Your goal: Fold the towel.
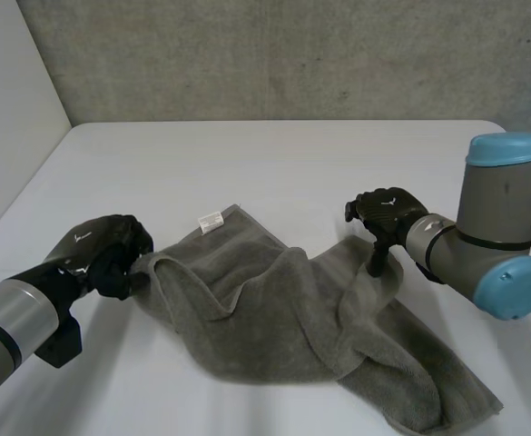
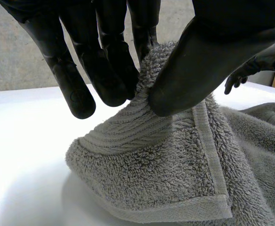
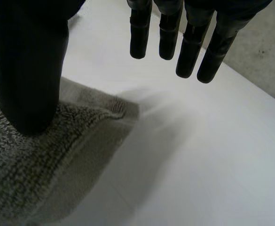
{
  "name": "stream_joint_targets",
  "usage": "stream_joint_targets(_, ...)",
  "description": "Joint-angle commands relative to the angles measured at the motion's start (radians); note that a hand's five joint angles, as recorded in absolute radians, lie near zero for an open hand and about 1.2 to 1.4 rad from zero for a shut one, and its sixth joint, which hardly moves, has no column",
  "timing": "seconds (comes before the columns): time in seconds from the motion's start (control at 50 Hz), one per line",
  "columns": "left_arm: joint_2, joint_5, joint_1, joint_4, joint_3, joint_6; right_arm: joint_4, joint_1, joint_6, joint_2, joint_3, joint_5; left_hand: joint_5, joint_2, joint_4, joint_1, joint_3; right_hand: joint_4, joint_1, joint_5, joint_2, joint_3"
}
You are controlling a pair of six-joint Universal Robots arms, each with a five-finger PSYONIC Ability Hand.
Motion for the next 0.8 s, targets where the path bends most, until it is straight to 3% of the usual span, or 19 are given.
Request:
stream_joint_targets(0.02,-0.011,0.001,0.000,0.006,-0.002,0.000,0.028,0.014,-0.027,0.046,-0.026,0.041,0.098,0.060,0.033,0.111,0.056,-0.019,-0.027,0.020,-0.028,-0.025)
stream_joint_targets(0.12,-0.017,0.001,0.000,0.006,0.000,0.000,0.049,0.014,-0.084,0.060,-0.025,0.046,0.098,0.060,0.033,0.111,0.056,0.016,0.008,0.055,0.007,0.010)
stream_joint_targets(0.2,-0.023,0.001,0.000,0.006,0.000,0.000,0.088,0.014,-0.116,0.063,-0.017,0.044,0.098,0.060,0.033,0.111,0.056,0.344,0.336,0.384,0.336,0.338)
stream_joint_targets(0.3,-0.023,0.001,0.000,0.006,-0.002,0.000,0.112,0.014,-0.121,0.057,-0.008,0.043,0.098,0.060,0.033,0.111,0.056,0.462,0.454,0.502,0.454,0.456)
stream_joint_targets(0.48,-0.023,0.001,0.000,0.006,-0.003,0.000,0.162,0.012,-0.124,0.048,0.001,0.035,0.098,0.060,0.033,0.111,0.056,0.480,0.472,0.520,0.472,0.474)
stream_joint_targets(0.52,-0.023,0.001,0.000,0.006,-0.003,0.000,0.163,0.009,-0.124,0.038,0.017,0.031,0.098,0.060,0.033,0.111,0.056,0.649,0.641,0.689,0.641,0.643)
stream_joint_targets(0.58,-0.023,0.001,-0.002,0.006,-0.005,0.000,0.163,0.005,-0.126,0.032,0.029,0.028,0.098,0.060,0.033,0.111,0.056,0.712,0.704,0.751,0.703,0.706)
stream_joint_targets(0.66,-0.023,0.001,-0.002,0.006,-0.008,0.000,0.163,-0.003,-0.148,0.003,0.069,0.023,0.098,0.060,0.033,0.111,0.056,1.030,1.022,1.069,1.021,1.024)
stream_joint_targets(0.8,-0.023,0.001,-0.002,0.005,-0.009,0.000,0.172,-0.029,-0.216,-0.089,0.187,-0.008,0.098,0.060,0.033,0.111,0.056,1.031,1.023,1.070,1.022,1.025)
